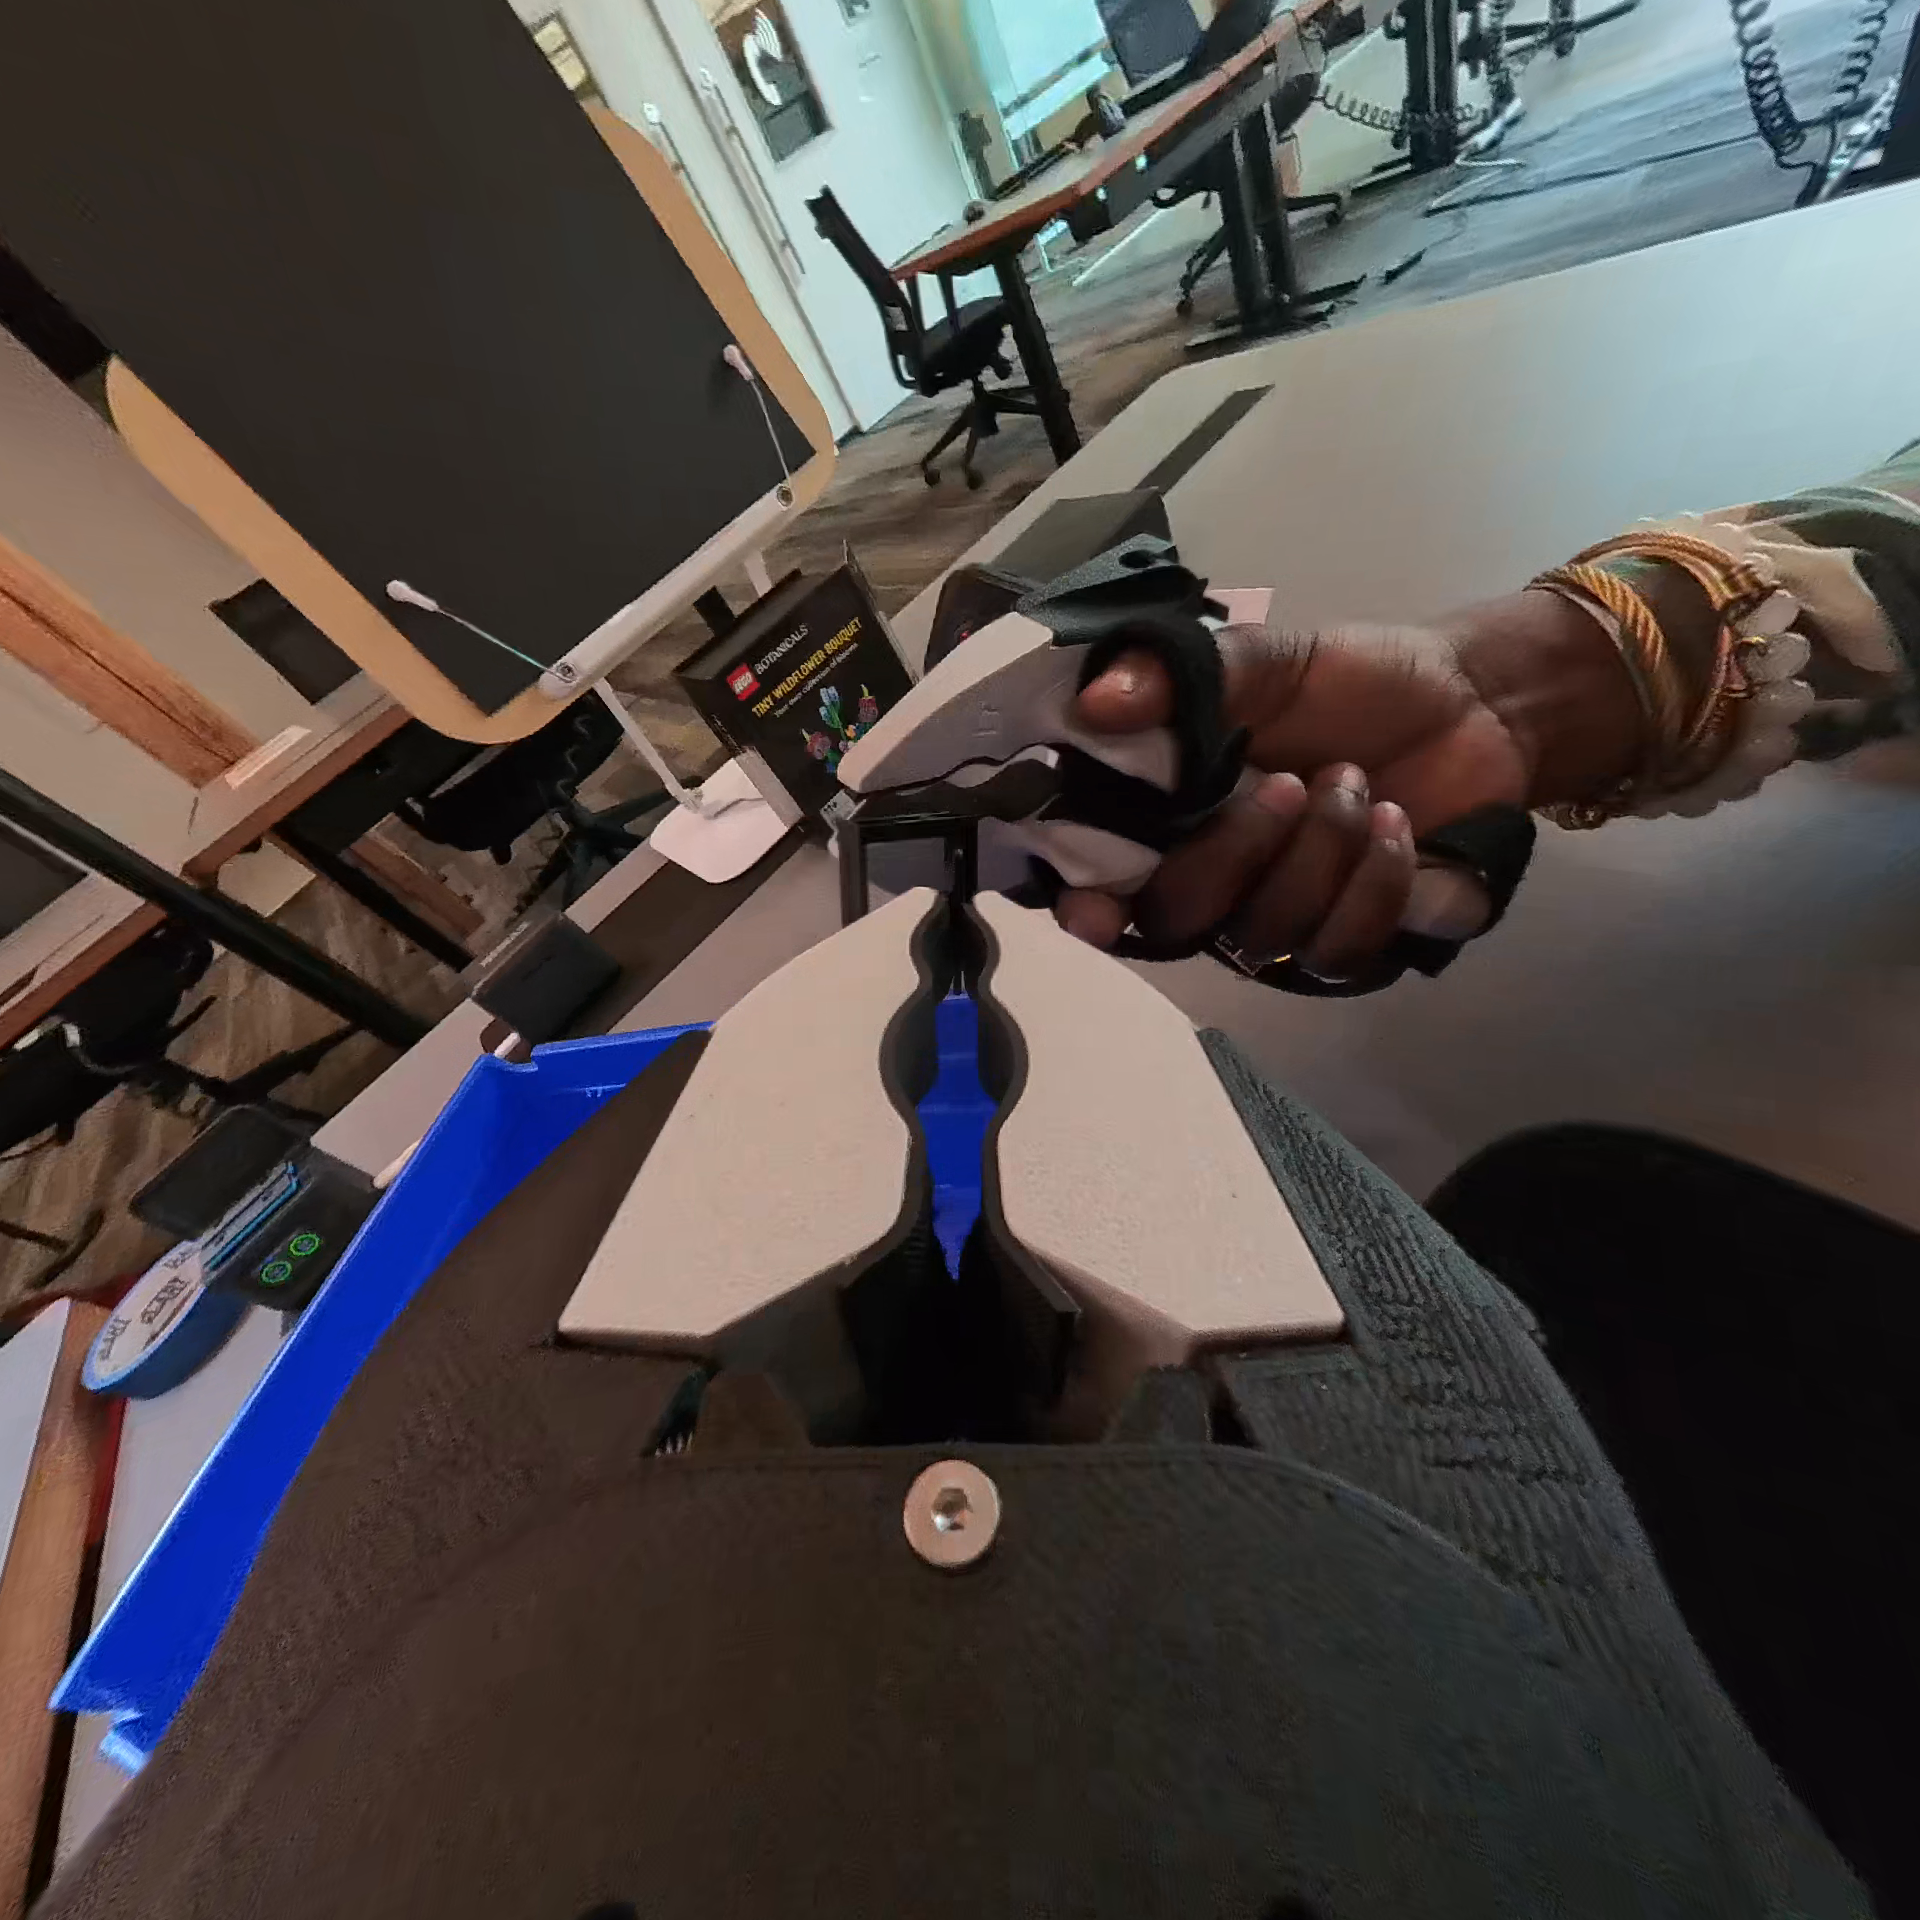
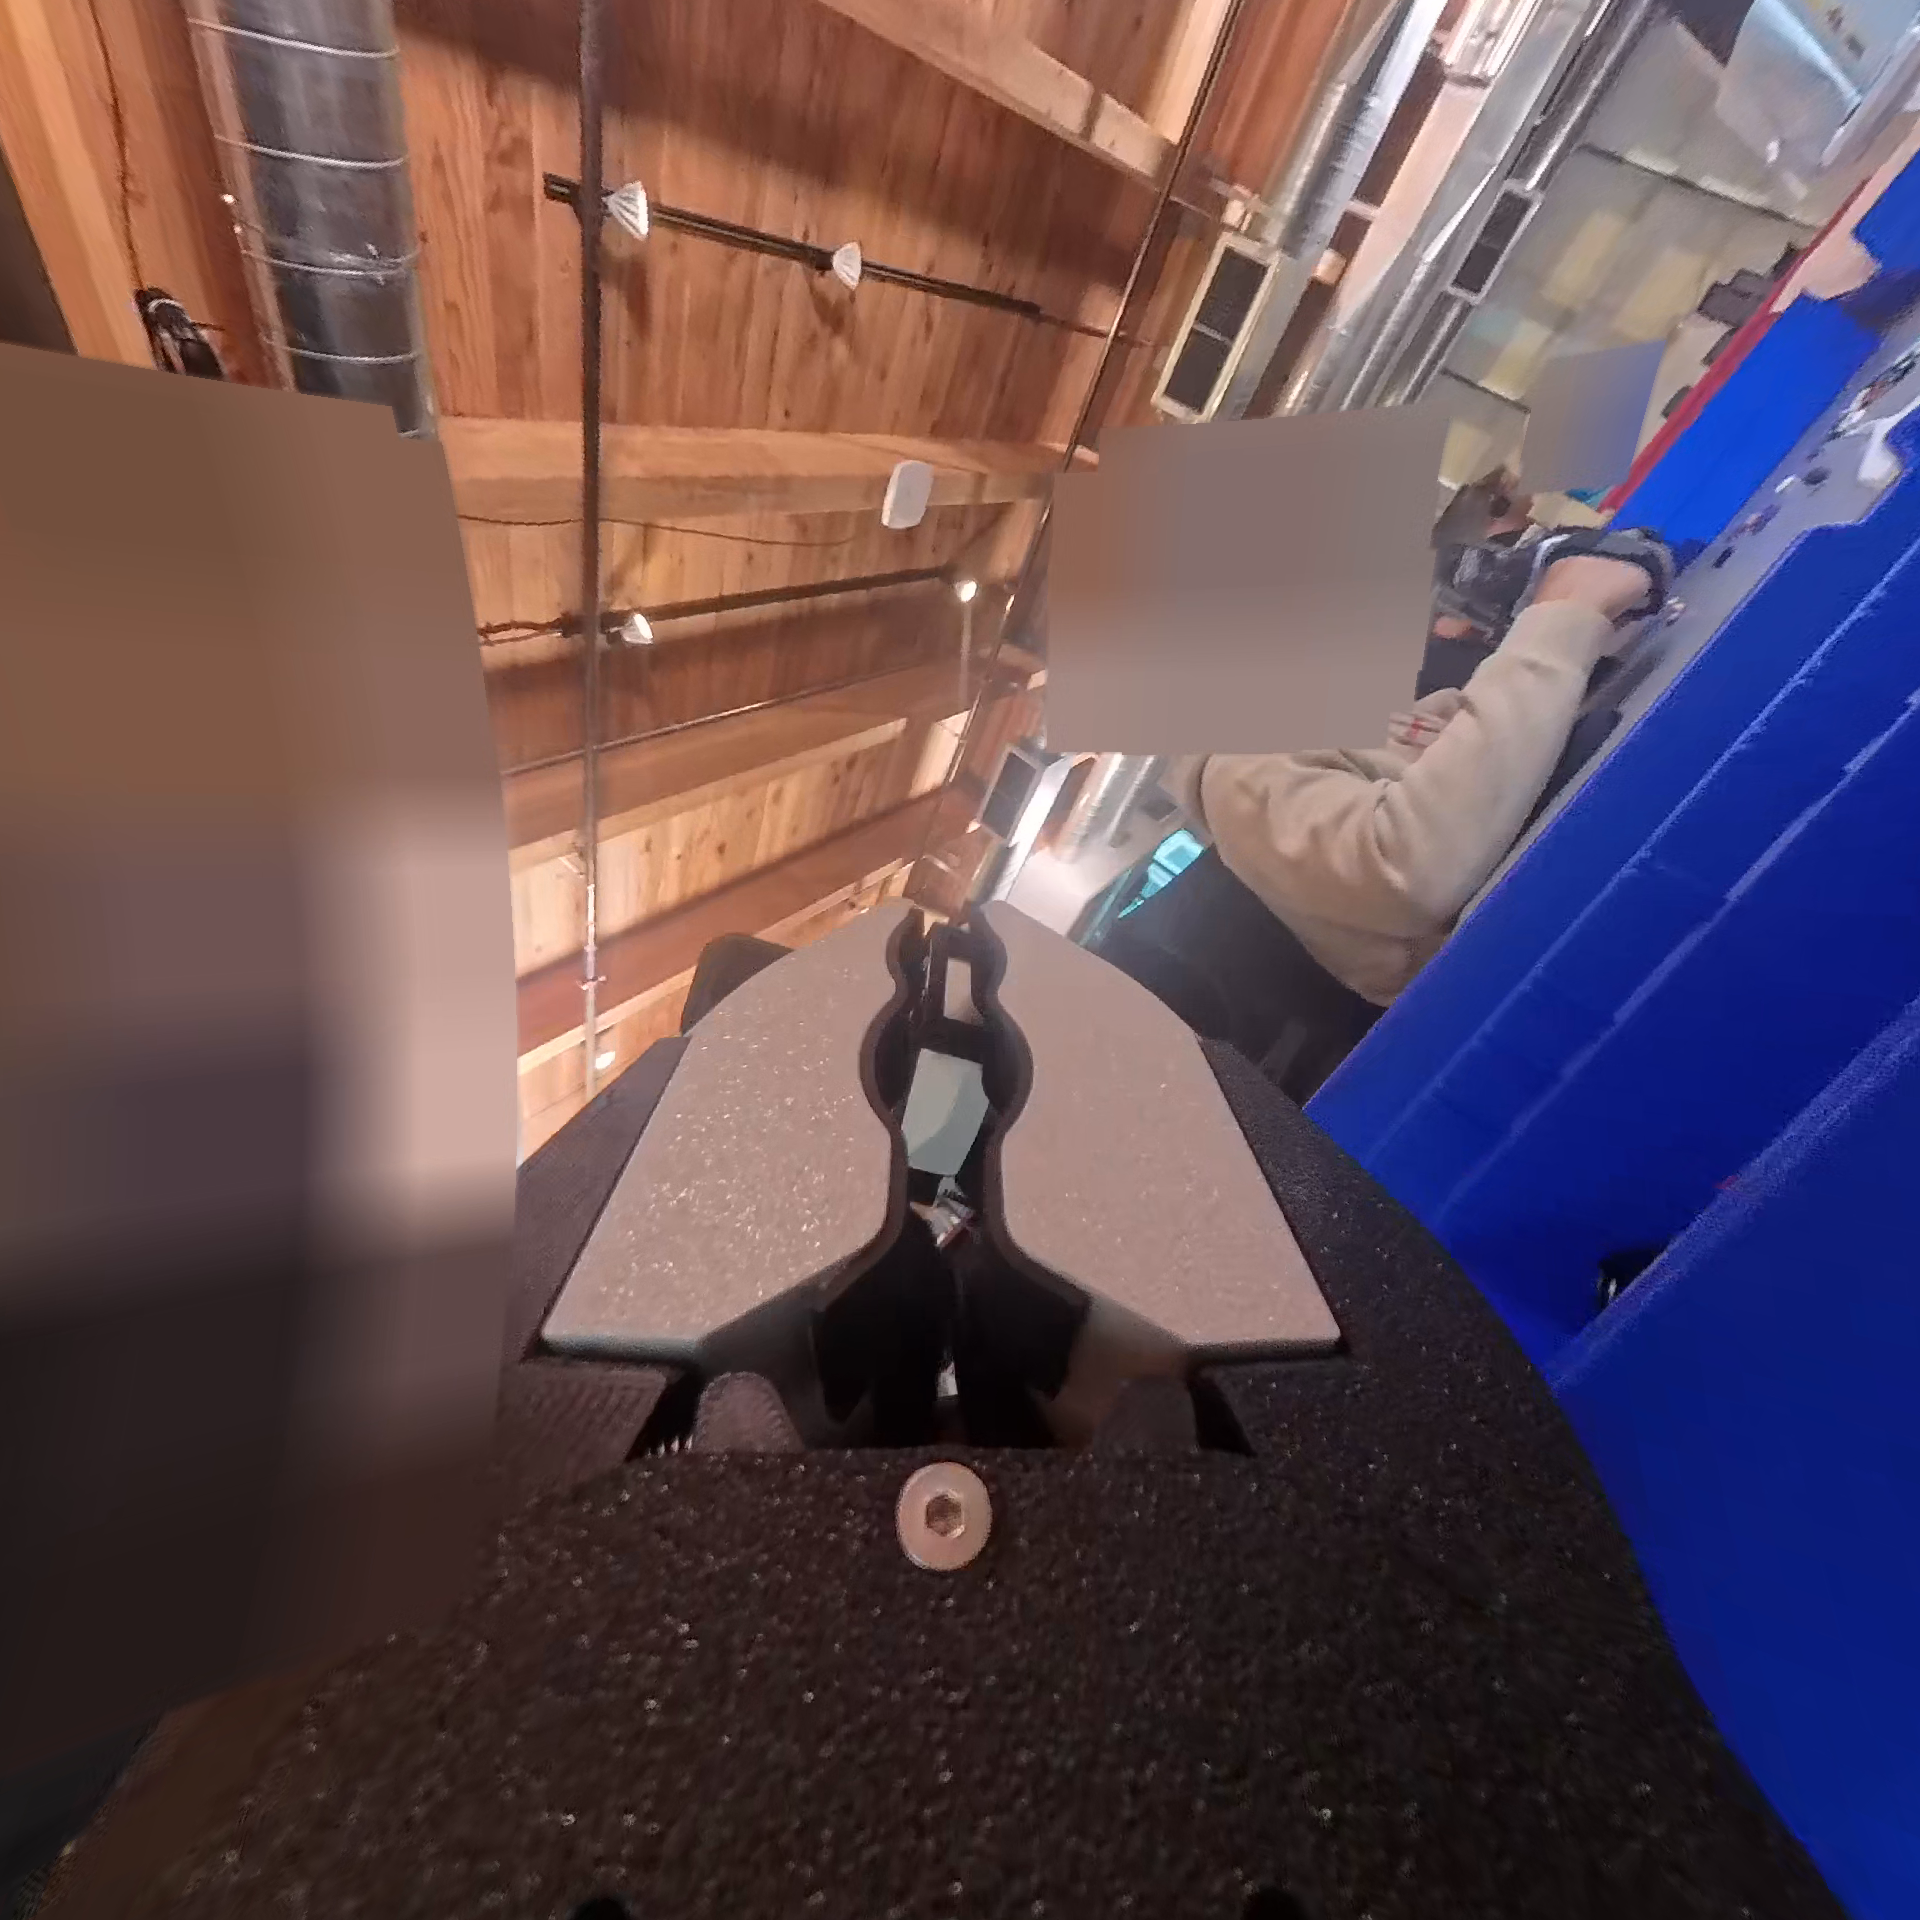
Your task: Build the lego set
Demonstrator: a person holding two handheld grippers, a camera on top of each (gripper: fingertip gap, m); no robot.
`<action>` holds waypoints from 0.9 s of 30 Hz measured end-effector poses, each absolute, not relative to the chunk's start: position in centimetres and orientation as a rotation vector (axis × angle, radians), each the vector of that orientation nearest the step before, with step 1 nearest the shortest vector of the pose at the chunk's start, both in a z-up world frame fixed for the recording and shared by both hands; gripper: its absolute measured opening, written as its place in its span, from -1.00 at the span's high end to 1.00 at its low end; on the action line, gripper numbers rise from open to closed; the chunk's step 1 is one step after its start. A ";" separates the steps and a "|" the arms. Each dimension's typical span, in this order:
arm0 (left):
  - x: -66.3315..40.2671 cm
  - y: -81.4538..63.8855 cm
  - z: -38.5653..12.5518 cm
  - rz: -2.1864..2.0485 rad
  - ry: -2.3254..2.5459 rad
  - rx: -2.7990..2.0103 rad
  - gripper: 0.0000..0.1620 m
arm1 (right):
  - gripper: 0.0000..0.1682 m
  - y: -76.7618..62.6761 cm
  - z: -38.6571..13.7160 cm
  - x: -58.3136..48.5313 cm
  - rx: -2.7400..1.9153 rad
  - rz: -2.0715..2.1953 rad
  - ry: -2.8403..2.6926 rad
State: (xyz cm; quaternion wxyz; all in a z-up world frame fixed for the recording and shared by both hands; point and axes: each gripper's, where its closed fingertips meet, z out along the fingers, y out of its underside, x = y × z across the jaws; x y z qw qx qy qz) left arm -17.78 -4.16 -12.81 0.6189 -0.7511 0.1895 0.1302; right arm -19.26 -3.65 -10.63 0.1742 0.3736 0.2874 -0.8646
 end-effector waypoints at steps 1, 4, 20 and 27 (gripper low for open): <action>-17.7 -4.2 -12.8 0.300 0.452 -1.734 0.98 | 0.93 -4.0 -10.7 -19.0 1.035 -2.427 0.838; -17.9 -4.2 -12.7 0.313 0.454 -1.739 0.98 | 0.95 -4.4 -10.6 -18.6 1.025 -2.430 0.886; -18.2 -3.8 -10.4 0.168 0.108 -1.477 0.93 | 0.96 -3.2 -9.5 -17.6 1.175 -2.841 0.984; -16.4 -3.7 -11.6 -0.133 0.047 -1.511 0.94 | 0.95 -3.3 -10.5 -16.0 1.145 -3.026 2.044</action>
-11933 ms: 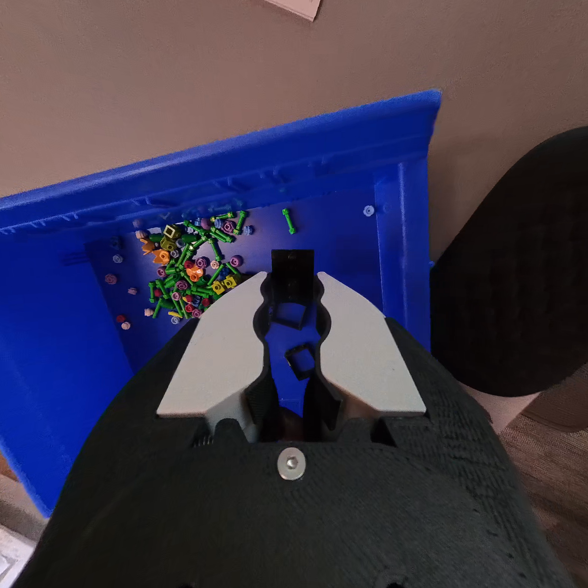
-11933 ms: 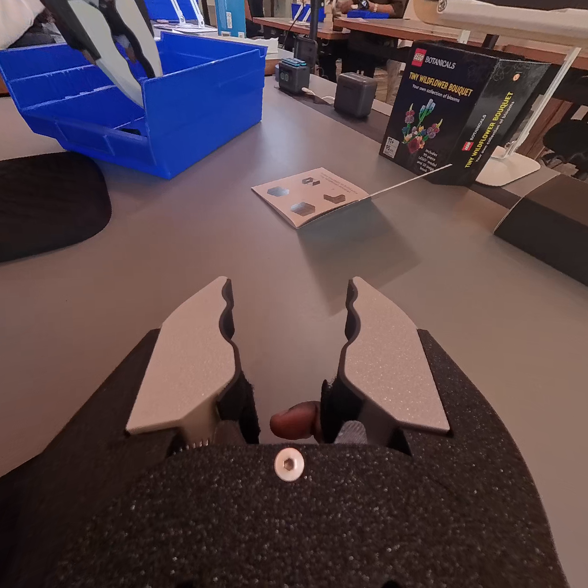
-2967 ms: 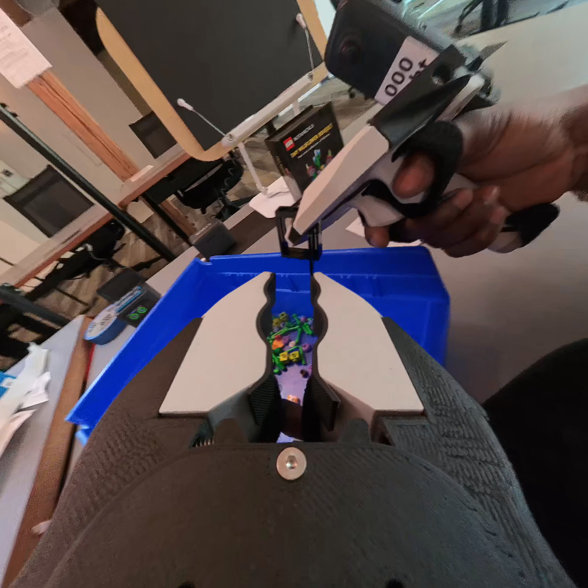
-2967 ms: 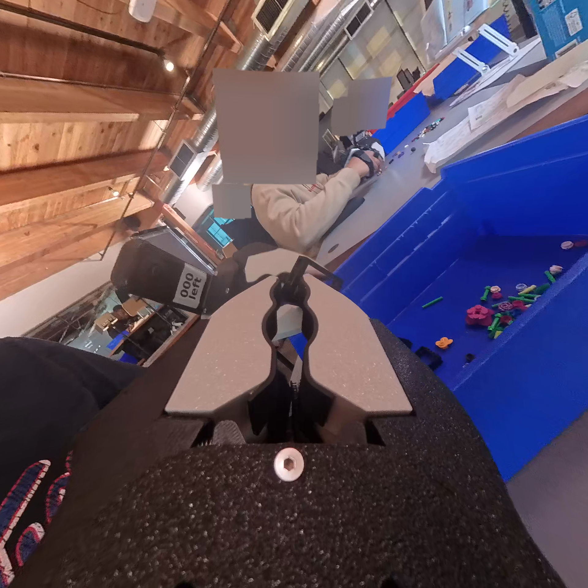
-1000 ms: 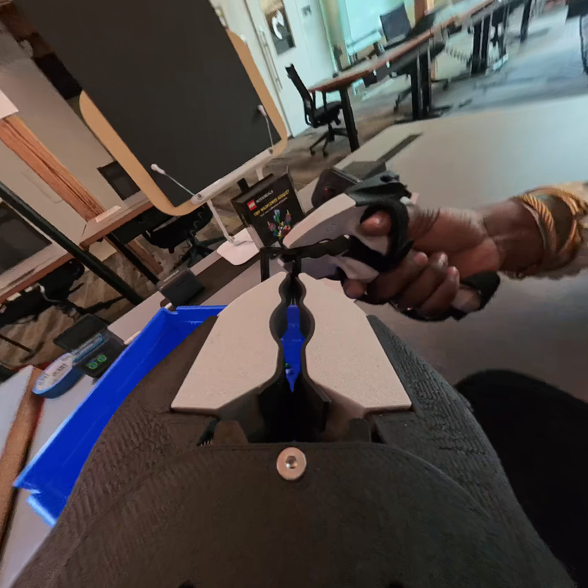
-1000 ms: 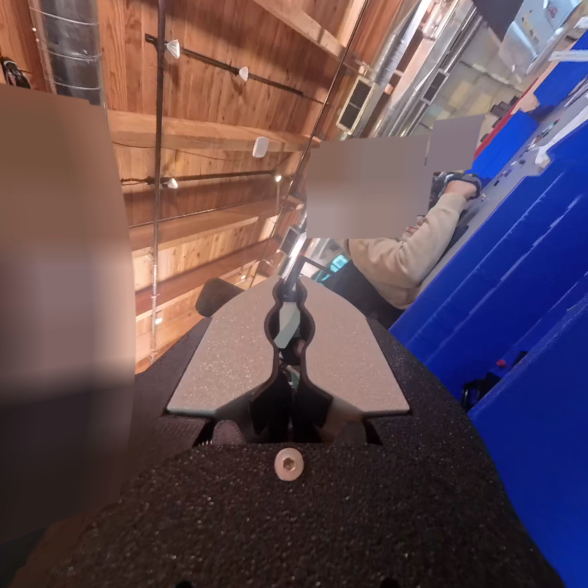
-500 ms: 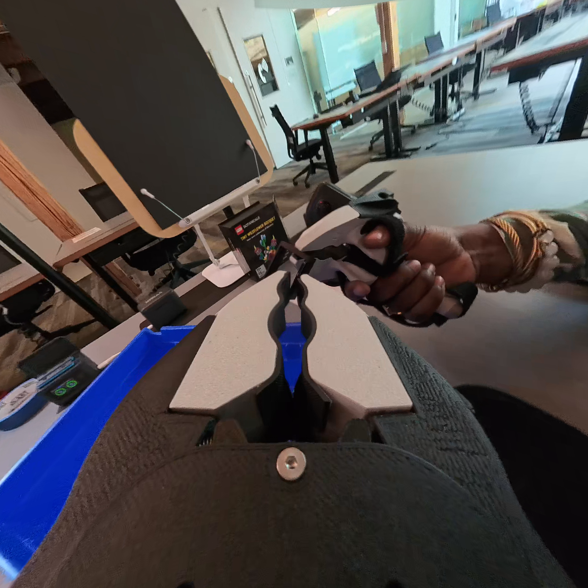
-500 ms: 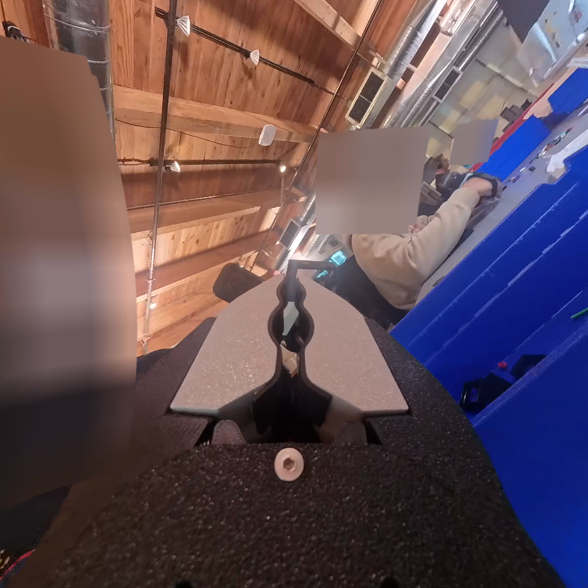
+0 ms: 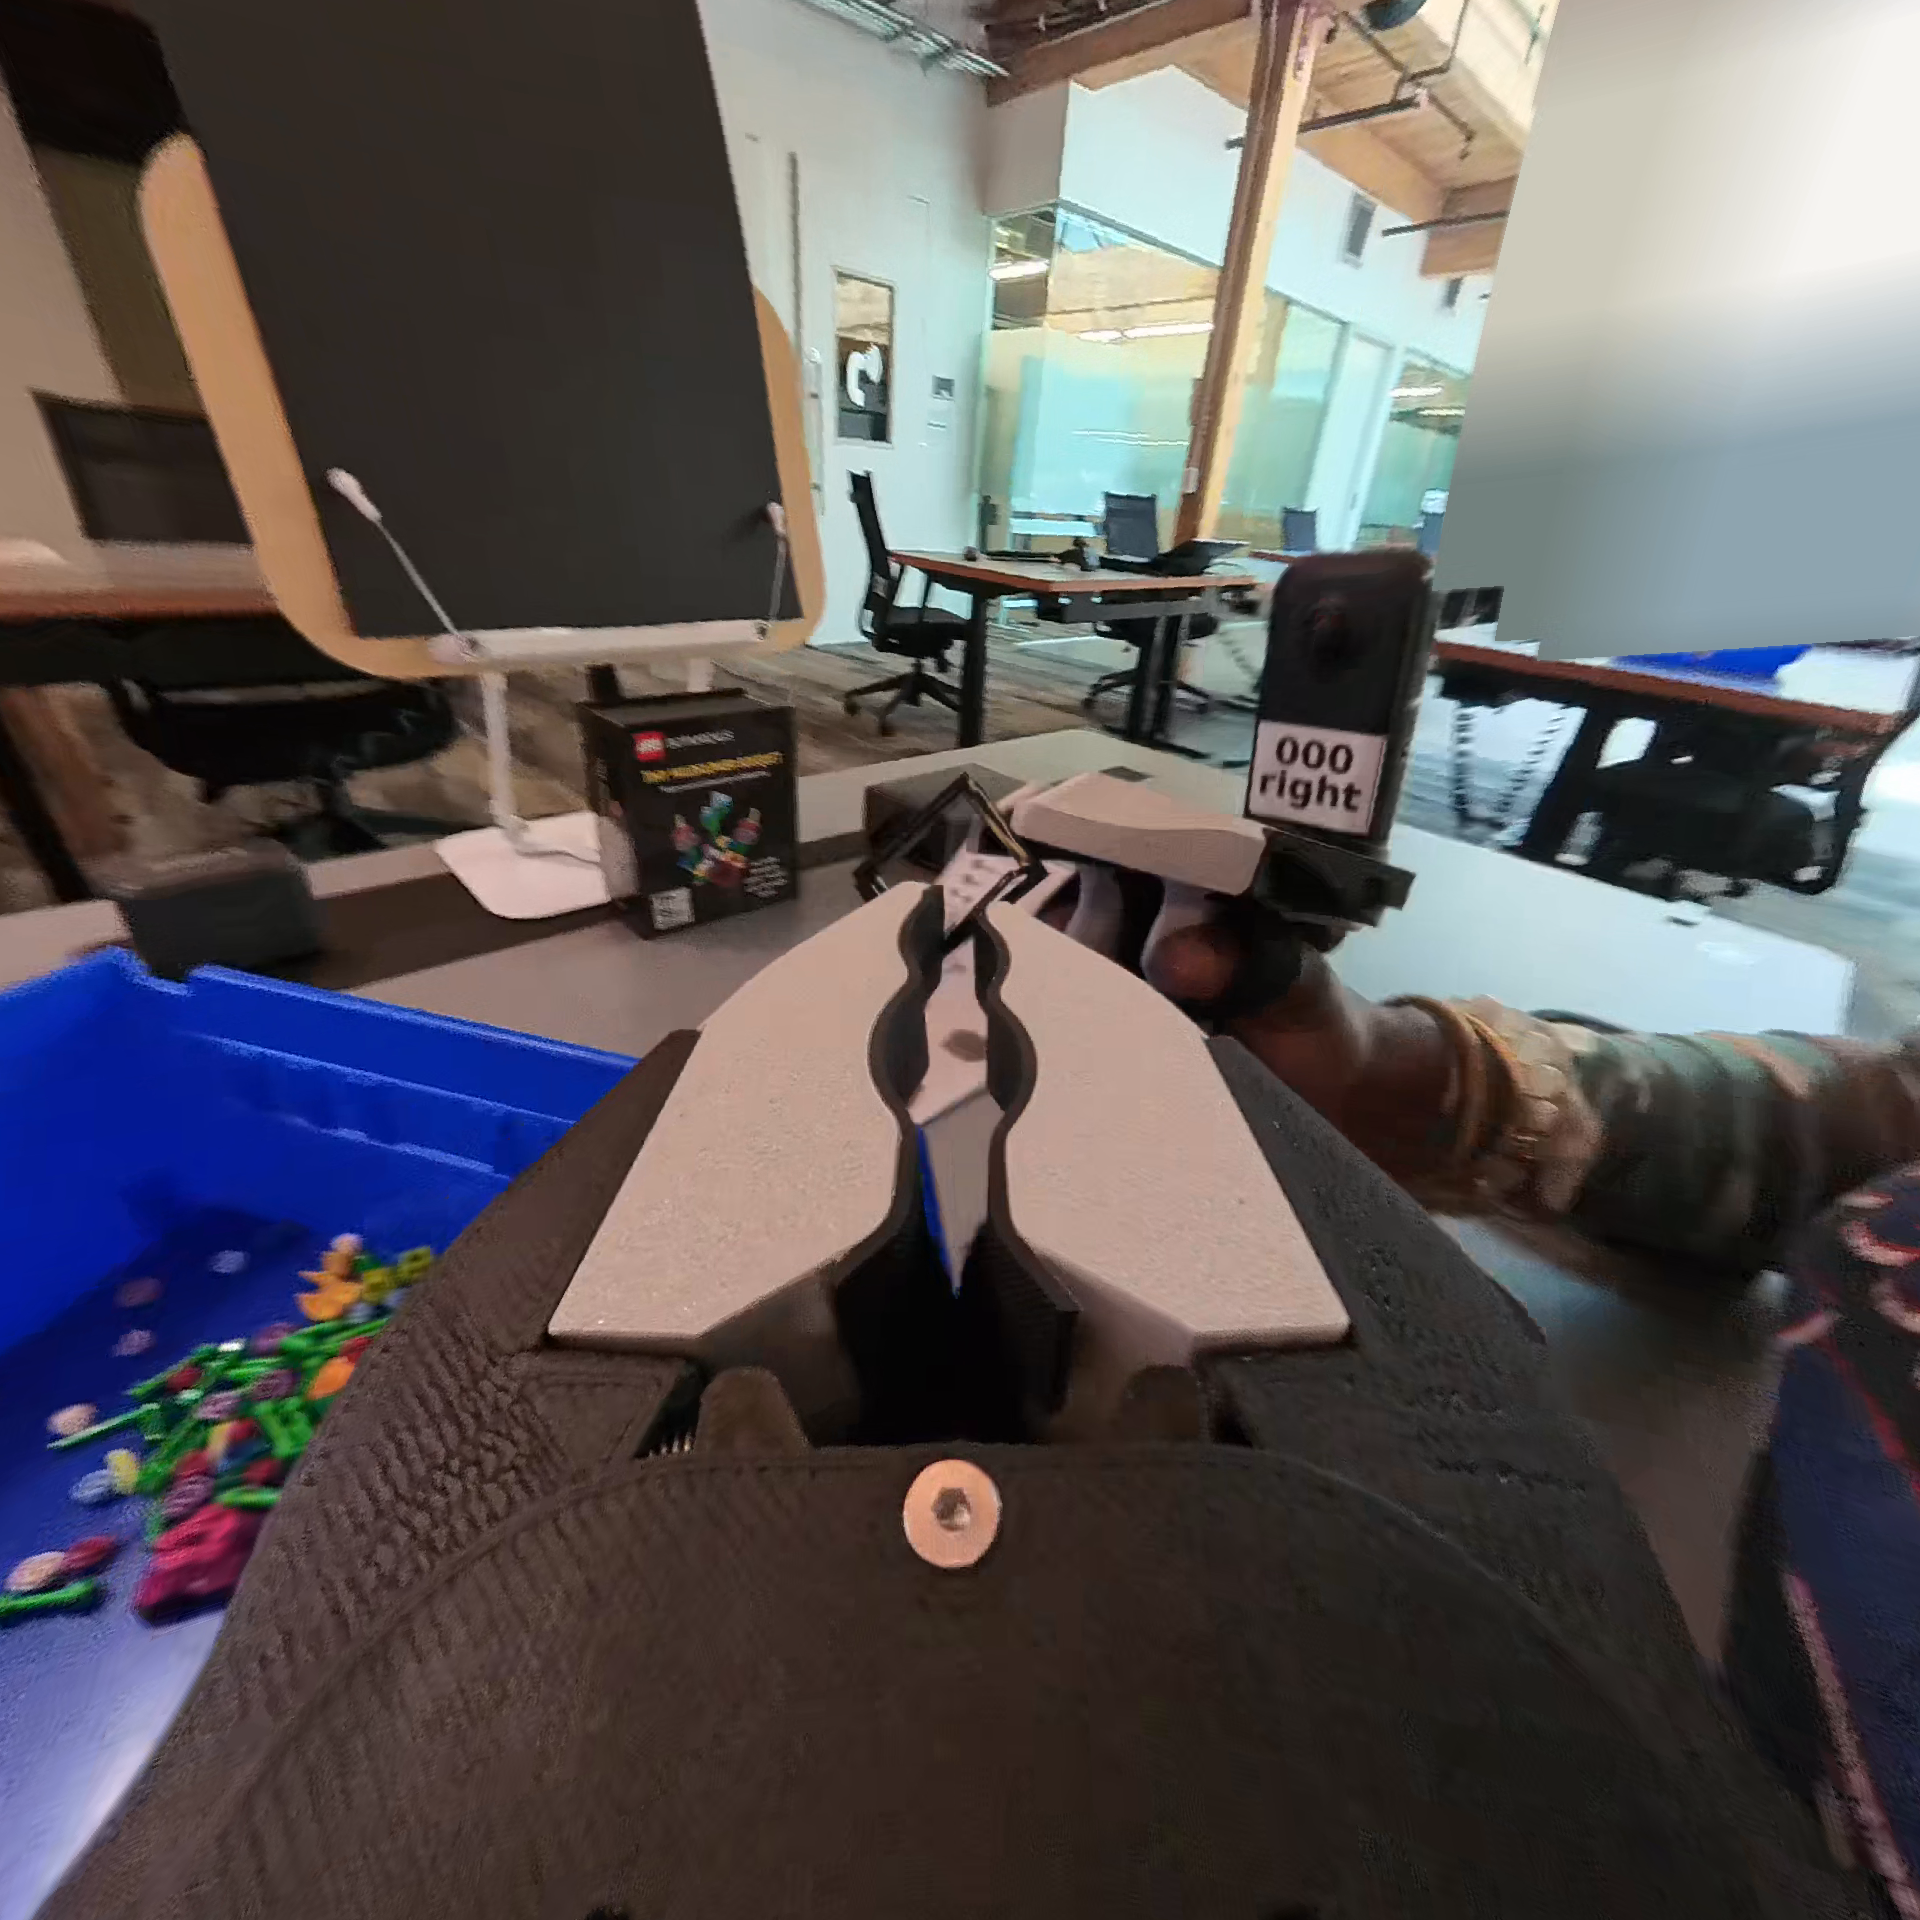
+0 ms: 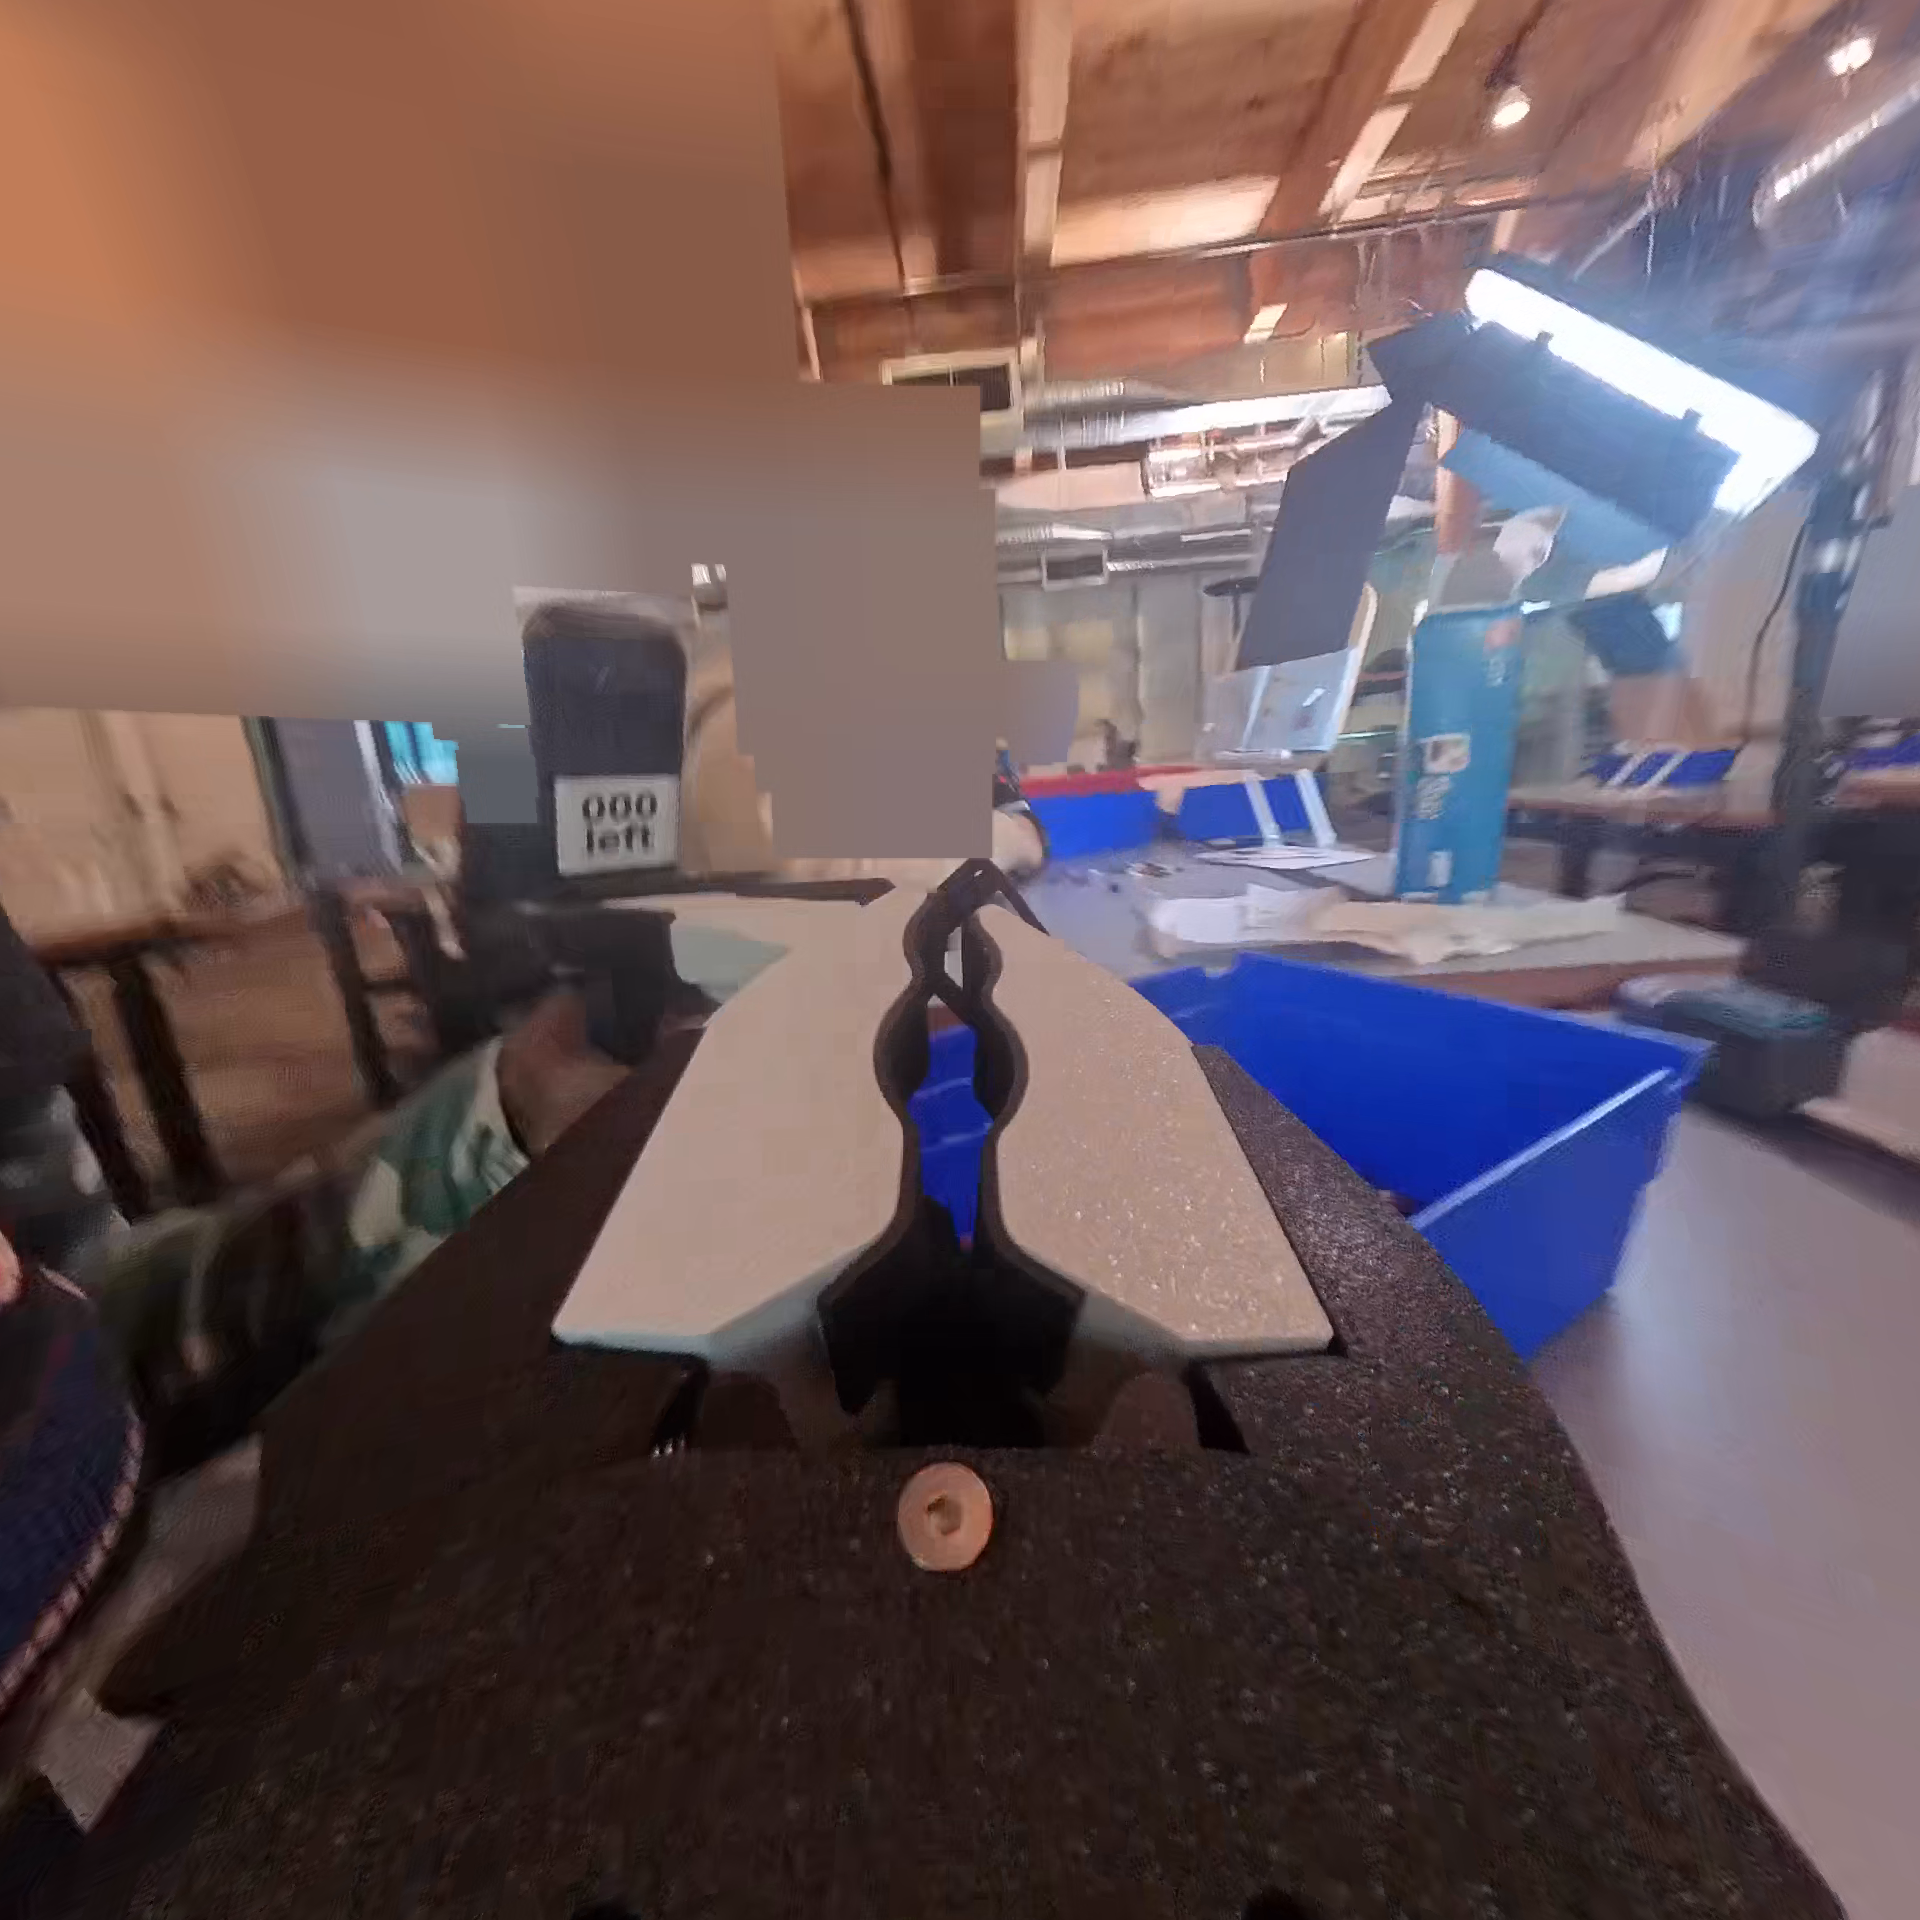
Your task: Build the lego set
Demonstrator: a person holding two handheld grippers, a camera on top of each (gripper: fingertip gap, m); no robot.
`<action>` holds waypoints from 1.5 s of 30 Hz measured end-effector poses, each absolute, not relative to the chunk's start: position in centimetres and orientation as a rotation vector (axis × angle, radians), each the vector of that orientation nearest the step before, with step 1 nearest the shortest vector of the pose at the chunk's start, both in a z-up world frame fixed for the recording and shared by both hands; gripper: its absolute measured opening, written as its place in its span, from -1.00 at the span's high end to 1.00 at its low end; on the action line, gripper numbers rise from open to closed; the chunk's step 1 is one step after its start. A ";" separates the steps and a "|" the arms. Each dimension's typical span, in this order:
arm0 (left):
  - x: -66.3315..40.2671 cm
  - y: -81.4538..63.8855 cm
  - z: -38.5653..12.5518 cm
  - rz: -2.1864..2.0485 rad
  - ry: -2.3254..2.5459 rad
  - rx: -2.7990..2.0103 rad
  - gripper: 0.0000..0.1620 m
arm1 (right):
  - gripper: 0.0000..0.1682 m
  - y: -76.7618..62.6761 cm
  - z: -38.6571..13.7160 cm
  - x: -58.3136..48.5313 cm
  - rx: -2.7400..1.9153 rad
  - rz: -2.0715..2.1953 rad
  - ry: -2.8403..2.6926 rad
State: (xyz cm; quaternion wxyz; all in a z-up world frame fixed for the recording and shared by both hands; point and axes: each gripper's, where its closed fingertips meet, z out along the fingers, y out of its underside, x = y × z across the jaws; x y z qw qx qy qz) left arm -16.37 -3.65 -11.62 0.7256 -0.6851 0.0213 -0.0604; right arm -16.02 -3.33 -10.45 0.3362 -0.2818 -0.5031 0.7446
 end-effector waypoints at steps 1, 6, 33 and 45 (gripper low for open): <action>-16.0 -3.7 -11.6 -0.182 0.042 -1.520 0.94 | 0.96 -3.6 -10.2 -15.7 -0.700 1.869 -1.359; -15.8 -3.1 -12.8 -0.083 0.095 -1.680 0.93 | 0.97 -3.7 -10.9 -15.5 -0.651 1.642 -1.469; -18.5 -1.2 -13.4 0.797 0.452 -1.619 0.98 | 0.97 -1.3 -11.6 -18.7 -1.053 2.087 -1.276; -18.8 -2.7 -14.7 1.097 0.803 -1.649 0.98 | 1.00 -3.1 -11.9 -19.9 -1.219 2.342 -1.369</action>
